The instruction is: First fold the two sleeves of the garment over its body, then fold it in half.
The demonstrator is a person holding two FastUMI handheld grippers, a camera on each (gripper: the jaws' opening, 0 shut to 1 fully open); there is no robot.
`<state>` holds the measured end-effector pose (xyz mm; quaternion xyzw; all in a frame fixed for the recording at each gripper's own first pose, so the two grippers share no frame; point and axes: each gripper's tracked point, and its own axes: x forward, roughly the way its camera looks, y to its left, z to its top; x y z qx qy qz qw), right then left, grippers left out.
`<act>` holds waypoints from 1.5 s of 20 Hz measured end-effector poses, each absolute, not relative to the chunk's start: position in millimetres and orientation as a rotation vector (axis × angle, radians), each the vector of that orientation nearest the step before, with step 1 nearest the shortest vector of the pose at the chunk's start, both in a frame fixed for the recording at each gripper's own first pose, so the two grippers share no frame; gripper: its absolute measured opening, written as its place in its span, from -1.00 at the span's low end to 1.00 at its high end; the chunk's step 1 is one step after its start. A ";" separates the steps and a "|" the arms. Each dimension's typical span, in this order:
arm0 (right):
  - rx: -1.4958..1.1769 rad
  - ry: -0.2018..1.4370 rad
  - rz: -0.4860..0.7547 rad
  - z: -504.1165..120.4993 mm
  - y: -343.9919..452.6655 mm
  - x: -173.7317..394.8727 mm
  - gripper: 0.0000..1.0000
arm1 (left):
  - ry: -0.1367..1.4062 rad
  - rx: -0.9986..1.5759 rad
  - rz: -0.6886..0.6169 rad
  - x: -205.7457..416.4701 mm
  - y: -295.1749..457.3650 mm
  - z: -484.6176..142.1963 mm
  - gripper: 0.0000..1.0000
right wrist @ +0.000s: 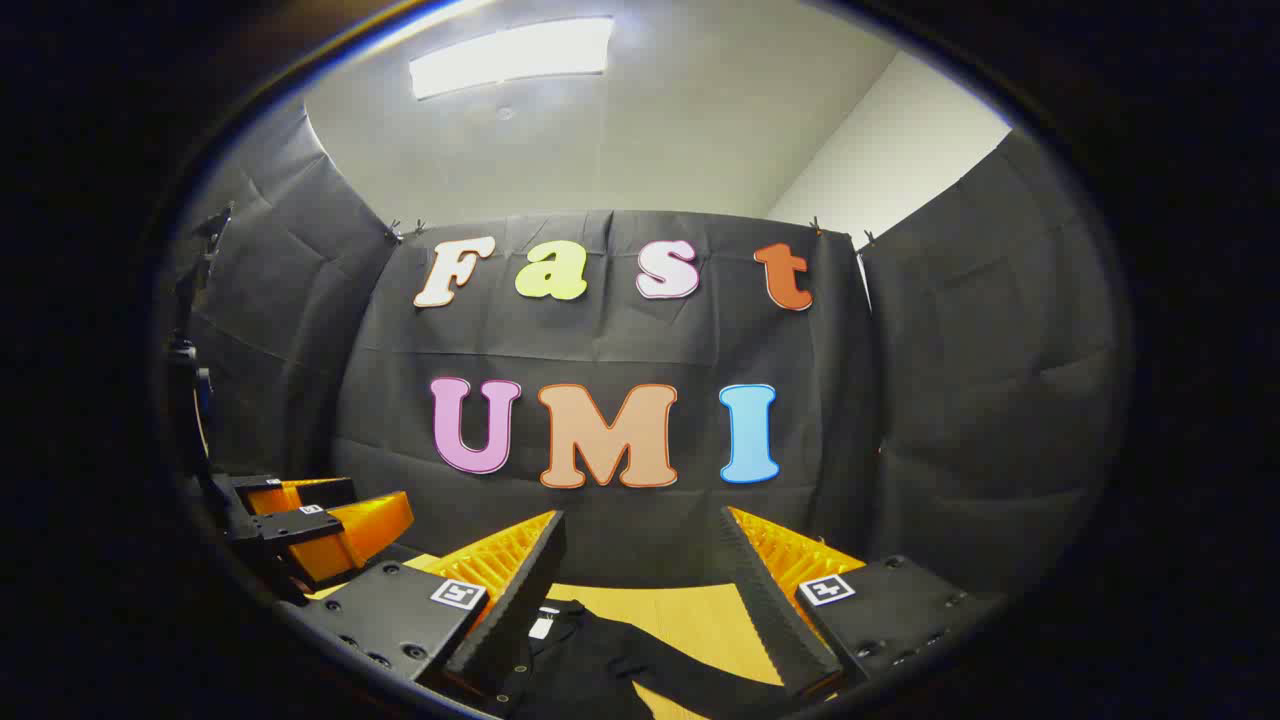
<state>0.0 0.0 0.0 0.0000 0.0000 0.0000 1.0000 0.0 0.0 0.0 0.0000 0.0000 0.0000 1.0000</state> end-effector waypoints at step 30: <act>0.064 0.025 0.102 -12.1 12.5 -28.3 0.94 | 0.000 0.040 0.097 -33.1 12.7 10.8 0.84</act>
